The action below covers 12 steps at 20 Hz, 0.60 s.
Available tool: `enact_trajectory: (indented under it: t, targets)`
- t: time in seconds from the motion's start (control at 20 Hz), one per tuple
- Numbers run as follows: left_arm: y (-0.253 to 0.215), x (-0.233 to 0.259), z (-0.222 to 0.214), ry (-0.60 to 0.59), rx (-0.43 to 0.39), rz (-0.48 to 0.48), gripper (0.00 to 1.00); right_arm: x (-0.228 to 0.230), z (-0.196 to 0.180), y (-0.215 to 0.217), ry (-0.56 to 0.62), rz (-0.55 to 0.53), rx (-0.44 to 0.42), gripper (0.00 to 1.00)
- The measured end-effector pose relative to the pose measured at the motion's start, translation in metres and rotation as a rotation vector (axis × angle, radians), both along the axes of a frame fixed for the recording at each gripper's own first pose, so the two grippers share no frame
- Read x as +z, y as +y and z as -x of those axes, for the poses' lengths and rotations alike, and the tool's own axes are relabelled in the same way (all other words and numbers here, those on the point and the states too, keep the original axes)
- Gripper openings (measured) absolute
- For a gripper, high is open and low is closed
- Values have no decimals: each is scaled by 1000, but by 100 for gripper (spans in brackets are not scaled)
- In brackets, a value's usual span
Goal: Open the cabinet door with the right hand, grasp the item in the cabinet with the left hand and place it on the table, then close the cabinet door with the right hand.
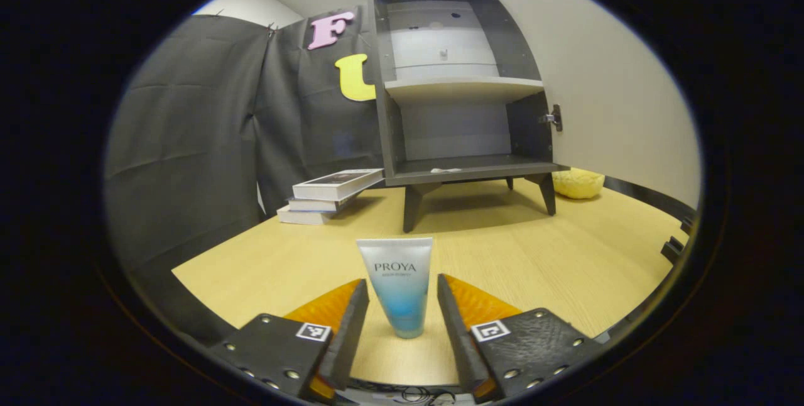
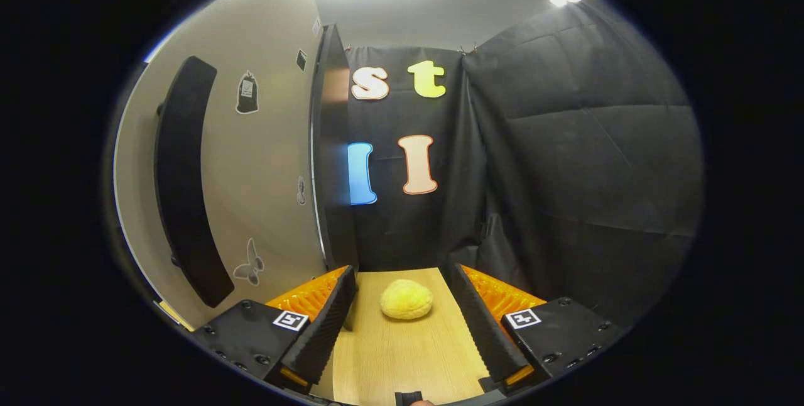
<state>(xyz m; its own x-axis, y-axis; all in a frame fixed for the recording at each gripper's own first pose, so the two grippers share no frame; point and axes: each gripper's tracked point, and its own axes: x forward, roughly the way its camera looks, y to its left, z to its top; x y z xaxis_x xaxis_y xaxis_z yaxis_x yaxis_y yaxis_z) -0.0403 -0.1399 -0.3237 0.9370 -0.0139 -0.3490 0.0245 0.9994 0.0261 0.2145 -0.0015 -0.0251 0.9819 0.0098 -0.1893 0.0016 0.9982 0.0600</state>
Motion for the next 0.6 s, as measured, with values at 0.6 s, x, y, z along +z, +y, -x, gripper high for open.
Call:
enact_trajectory:
  t: [0.6]
  targets:
    - [36, 171, -6, -133, 99, -75, 80, 43, 2, 6, -63, -66, 82, 98]
